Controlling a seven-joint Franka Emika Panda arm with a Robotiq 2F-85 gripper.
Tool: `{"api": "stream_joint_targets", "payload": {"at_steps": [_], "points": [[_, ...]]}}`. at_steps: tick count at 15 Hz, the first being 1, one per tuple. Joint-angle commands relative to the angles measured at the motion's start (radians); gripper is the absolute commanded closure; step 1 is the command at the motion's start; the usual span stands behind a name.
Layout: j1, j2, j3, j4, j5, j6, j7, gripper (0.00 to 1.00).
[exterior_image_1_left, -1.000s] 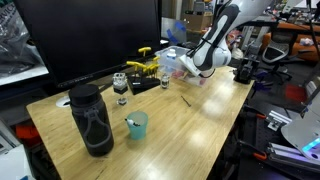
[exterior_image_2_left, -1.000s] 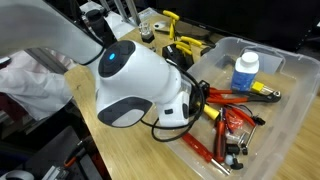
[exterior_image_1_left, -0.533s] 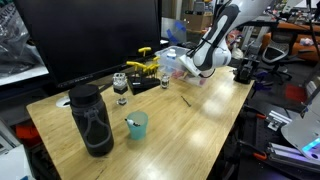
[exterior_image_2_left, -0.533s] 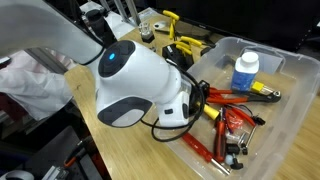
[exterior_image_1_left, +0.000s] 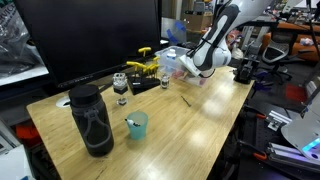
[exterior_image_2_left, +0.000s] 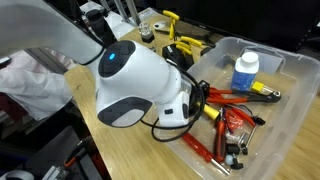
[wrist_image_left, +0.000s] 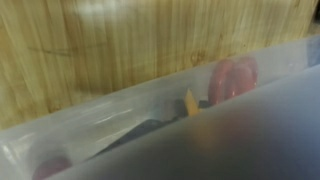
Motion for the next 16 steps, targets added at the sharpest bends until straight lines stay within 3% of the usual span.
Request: {"api": "stream_joint_targets", "payload": {"at_steps": [1,12,13,16], "points": [[-0.002,-0.001,0.01,0.003,0.038,-0.002,-0.033,0.81],[-0.002,-0.001,0.01,0.003,0.038,-0.002,-0.033,0.81],[-0.002,-0.001,0.01,0.003,0.038,-0.002,-0.033,0.95],[0.082,-0.027,-0.08,-0.022,0.078,-0.014,-0.068,0.95]]}}
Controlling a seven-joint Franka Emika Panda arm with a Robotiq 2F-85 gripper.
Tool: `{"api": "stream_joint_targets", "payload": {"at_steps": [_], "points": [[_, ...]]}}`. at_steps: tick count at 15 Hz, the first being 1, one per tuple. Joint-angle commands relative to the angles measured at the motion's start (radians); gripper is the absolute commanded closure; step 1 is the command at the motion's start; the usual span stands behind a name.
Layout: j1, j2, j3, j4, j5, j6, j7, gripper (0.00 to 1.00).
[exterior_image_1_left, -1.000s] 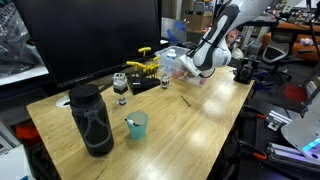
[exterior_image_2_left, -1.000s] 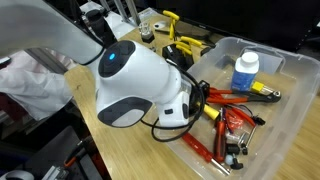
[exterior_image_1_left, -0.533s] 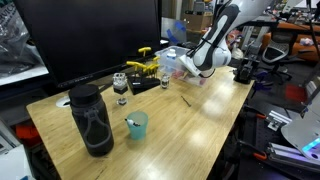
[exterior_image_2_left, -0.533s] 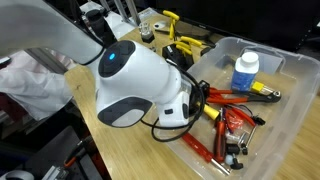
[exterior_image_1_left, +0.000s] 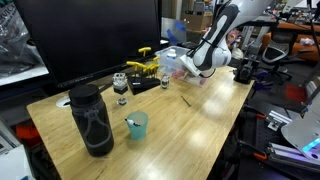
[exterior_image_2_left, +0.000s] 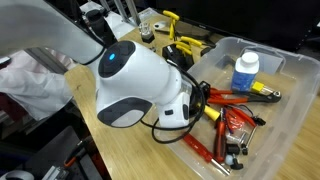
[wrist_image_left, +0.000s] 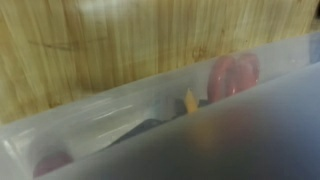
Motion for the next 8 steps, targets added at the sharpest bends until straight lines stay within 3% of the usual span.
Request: {"api": "stream_joint_targets", "payload": {"at_steps": [1,4,8], "points": [[0.108,-0.044,-0.108,-0.037,0.045,-0.021,-0.039,0.95],[0.196,-0.089,-0.204,-0.071,0.048,-0.042,-0.048,0.95],[0.254,-0.156,-0.265,-0.094,0.036,-0.041,-0.042,0.95]]}}
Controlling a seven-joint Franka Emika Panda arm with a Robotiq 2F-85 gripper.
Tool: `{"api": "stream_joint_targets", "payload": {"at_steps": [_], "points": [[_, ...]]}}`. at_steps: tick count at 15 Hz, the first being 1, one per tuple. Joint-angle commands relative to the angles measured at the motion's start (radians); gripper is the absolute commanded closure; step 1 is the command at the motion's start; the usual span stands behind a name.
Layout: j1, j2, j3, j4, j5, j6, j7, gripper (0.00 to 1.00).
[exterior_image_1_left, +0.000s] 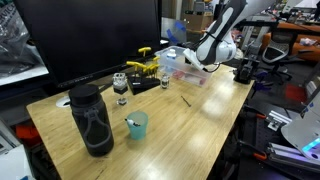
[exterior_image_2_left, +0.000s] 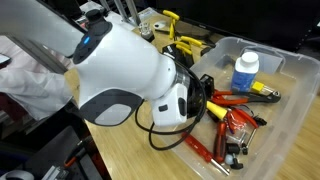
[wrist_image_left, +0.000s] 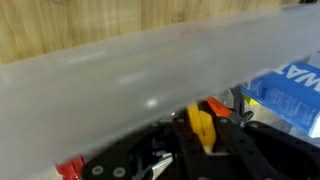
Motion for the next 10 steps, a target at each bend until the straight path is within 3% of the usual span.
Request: {"api": "stream_joint_targets", "payload": {"at_steps": [1,10], "points": [[0.056,-0.073,-0.054,-0.036,0.008,-0.026,-0.023,0.95],[0.191,-0.26,-0.149,-0.123,-0.01,-0.024,-0.072,0.95]]}}
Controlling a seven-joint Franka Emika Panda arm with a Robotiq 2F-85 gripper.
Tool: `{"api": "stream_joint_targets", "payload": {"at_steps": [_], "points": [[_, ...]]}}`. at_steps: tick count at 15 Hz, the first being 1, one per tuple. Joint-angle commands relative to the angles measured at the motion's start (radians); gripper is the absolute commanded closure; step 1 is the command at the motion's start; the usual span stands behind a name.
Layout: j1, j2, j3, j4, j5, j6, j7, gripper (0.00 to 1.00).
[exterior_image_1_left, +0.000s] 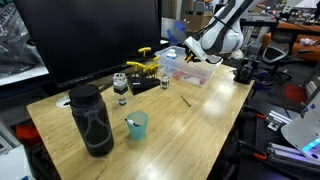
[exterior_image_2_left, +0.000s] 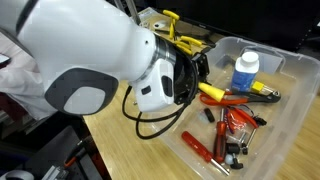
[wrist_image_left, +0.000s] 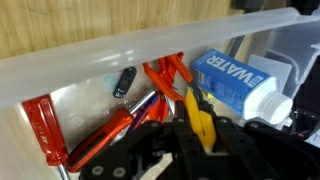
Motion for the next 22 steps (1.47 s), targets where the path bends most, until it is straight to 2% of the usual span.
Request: {"api": "stream_joint_targets", "payload": {"at_steps": [1,5,6,7,8,10,14,16,22], "points": [[0.048,-0.138,-0.02,-0.064,-0.016,-0.013,-0.051,0.95],[0.059,-0.294,0.035,-0.101,-0.068,-0.021,-0.033,0.95],[-0.067,-0.328,0.186,-0.103,-0.031,-0.032,-0.073,0.95],[0.057,-0.357,0.073,-0.117,-0.083,-0.041,-0.02,0.95],[0.054,-0.387,0.094,-0.128,-0.092,-0.053,-0.014,0.95],[0.127,-0.449,0.06,-0.152,-0.116,-0.103,0.011,0.95],[0.407,-0.547,-0.113,-0.192,-0.062,-0.198,-0.018,0.95],[0.541,-0.568,-0.224,-0.206,-0.029,-0.224,-0.044,0.95],[0.939,-0.556,-0.629,-0.196,0.051,-0.207,-0.1,0.95]]}}
